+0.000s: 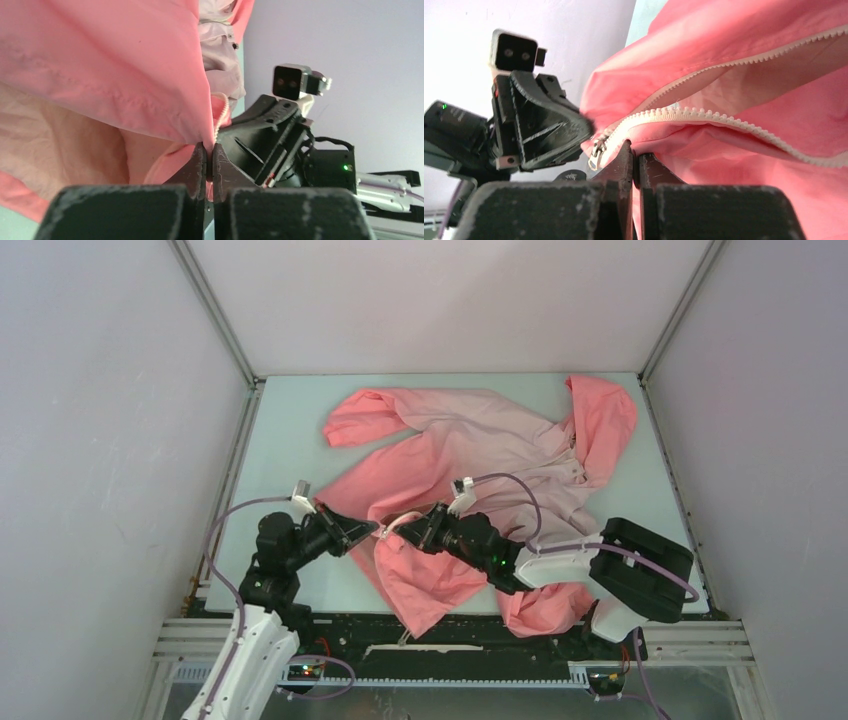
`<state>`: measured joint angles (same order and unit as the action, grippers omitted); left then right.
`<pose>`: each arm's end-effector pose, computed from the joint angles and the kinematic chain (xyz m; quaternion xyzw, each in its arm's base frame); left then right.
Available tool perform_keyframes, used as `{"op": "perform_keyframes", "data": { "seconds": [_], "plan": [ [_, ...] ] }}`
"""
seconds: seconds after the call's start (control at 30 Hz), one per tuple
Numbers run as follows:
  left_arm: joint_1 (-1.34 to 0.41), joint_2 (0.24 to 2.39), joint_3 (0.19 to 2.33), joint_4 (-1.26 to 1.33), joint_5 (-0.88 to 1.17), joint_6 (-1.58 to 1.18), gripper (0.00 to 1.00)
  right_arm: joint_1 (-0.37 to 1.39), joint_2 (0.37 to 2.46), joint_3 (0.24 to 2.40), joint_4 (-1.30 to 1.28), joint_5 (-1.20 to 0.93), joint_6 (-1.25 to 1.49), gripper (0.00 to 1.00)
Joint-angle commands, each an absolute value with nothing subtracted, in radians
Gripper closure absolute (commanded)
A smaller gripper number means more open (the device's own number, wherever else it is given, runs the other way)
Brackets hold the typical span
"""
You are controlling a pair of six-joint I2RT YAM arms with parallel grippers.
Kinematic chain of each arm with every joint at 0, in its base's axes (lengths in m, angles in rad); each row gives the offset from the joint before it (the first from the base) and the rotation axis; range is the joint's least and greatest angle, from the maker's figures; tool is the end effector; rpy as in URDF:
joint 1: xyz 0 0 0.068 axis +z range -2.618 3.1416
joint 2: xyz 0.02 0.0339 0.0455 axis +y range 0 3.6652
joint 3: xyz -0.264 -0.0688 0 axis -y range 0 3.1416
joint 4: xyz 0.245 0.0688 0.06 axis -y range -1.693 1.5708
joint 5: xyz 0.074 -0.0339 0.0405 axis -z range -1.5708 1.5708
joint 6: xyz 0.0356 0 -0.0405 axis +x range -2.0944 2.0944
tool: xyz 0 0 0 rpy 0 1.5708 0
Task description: Zip up the jacket
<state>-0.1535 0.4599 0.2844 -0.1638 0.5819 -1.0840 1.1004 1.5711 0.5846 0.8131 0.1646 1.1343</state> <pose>0.1284 -0.0397 0.2125 -0.2028 0.7732 -0.5117 0.3149 0.1470 0.2761 0.1874 0.0658 0.7621 0.5487 0.3374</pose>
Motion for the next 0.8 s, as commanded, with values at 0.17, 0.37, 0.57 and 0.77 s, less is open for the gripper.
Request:
{"op": "perform_keyframes", "data": {
  "seconds": [0.17, 0.37, 0.57, 0.77],
  "plan": [
    [-0.146, 0.389, 0.231, -0.063, 0.685, -1.058, 1.0, 1.02, 1.652, 0.609, 1.003, 0.222, 1.26, 1.0],
    [-0.146, 0.406, 0.273, -0.183, 0.666, -0.93, 1.0, 1.002, 1.635, 0.615, 1.014, 0.205, 1.311, 1.0],
    [-0.161, 0.404, 0.274, -0.151, 0.663, -0.906, 1.0, 1.012, 1.656, 0.637, 1.025, 0.164, 1.366, 1.0],
    [-0.206, 0.41, 0.246, -0.101, 0.668, -0.917, 1.0, 0.997, 1.697, 0.658, 1.039, 0.148, 1.408, 1.0]
  ]
}}
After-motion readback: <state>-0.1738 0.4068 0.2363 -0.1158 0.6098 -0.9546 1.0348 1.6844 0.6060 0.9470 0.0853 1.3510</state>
